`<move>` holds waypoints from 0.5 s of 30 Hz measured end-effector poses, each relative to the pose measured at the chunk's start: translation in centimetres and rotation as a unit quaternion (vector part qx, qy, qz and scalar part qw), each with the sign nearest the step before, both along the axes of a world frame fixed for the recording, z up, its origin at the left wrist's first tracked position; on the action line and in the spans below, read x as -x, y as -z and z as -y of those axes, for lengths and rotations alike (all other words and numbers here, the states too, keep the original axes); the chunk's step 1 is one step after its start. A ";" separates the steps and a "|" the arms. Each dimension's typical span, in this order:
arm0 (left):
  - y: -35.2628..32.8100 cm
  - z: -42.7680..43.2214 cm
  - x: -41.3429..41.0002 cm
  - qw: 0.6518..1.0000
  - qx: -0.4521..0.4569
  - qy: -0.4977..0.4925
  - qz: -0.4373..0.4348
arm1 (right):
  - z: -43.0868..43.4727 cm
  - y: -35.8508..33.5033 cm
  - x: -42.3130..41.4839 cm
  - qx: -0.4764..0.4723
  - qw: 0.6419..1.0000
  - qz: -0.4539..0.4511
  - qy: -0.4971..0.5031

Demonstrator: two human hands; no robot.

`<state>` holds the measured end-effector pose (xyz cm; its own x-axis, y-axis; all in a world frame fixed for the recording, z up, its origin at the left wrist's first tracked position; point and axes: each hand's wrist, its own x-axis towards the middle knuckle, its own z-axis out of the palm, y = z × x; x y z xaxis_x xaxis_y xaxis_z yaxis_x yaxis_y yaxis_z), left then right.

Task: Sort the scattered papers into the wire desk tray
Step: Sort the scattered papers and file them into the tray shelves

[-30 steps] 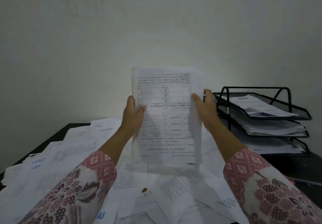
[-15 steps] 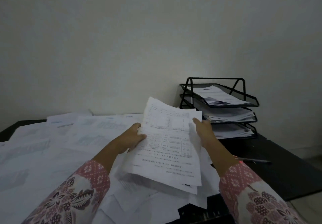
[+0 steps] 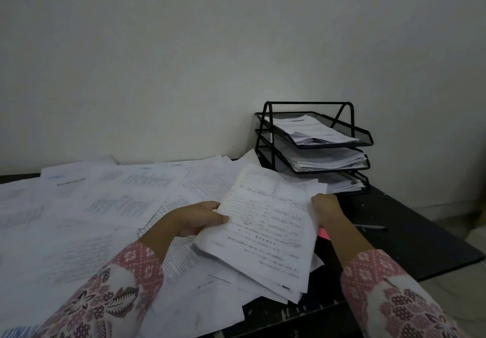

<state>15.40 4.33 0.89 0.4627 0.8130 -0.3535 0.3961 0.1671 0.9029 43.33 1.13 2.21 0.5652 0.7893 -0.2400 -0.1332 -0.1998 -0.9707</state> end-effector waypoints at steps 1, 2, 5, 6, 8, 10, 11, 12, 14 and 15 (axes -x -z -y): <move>0.1 0.0 -0.2 1.000 0.012 0.017 0.000 | -0.1 0.2 -0.9 0.009 1.000 0.011 0.003; 0.2 -0.1 -0.5 0.999 0.019 0.028 -0.004 | 0.1 0.3 -1.4 0.073 0.986 0.149 -0.017; -0.1 0.1 -1.9 0.999 0.003 0.050 -0.020 | -0.4 0.6 -2.4 0.109 0.938 0.326 -0.042; -0.1 0.0 -2.5 0.998 -0.009 0.053 -0.026 | -0.1 -0.1 -2.2 0.110 0.961 0.252 -0.023; -0.4 -0.1 -3.5 0.997 -0.030 0.062 -0.034 | 1.1 -0.8 -2.5 0.096 0.977 0.190 -0.008; -0.8 0.1 -4.7 0.996 -0.041 0.067 -0.035 | 2.6 -1.0 -3.2 0.148 0.929 0.338 -0.030; -1.0 0.1 -5.3 0.996 -0.044 0.067 -0.036 | 2.7 -0.9 -3.9 0.167 0.899 0.399 -0.065; -1.3 0.3 -5.9 0.996 -0.045 0.065 -0.037 | 2.3 -0.6 -4.9 0.161 0.898 0.407 -0.040; -1.7 0.5 -7.1 0.996 -0.053 0.062 -0.048 | 1.6 0.0 -6.3 0.080 0.981 0.169 0.052; -1.8 0.4 -7.6 0.995 -0.062 0.058 -0.060 | 1.5 -0.2 -6.7 0.040 0.993 0.063 0.090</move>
<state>22.97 3.90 2.64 0.5169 0.7973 -0.3115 0.5123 0.0034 0.8588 49.99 -0.40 2.37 0.7247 0.6539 -0.2174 -0.0531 -0.2615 -0.9637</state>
